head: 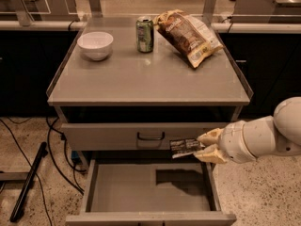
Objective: Pick rxbar chocolate from middle drawer and place on counter
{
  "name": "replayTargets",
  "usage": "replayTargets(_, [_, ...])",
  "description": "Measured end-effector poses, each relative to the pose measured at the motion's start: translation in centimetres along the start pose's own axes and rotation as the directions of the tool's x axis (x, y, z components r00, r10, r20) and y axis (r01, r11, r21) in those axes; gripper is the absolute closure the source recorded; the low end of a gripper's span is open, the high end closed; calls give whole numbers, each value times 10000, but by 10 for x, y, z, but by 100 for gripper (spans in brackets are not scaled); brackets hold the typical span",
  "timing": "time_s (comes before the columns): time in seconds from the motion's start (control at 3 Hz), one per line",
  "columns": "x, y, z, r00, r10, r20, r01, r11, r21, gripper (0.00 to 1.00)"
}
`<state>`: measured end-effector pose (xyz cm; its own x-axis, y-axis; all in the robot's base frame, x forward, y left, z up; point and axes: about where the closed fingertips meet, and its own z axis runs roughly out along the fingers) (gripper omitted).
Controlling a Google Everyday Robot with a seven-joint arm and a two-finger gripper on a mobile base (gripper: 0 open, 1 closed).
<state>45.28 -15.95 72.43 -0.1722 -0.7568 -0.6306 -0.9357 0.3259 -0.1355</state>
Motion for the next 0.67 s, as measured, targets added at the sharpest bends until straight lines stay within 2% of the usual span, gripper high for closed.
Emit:
replayTargets(0.33, [0, 0, 0, 10000, 0, 0, 0, 10000, 0, 100])
replayTargets(0.67, [-21, -8, -11, 9998, -106, -154, 107, 9999, 53, 100])
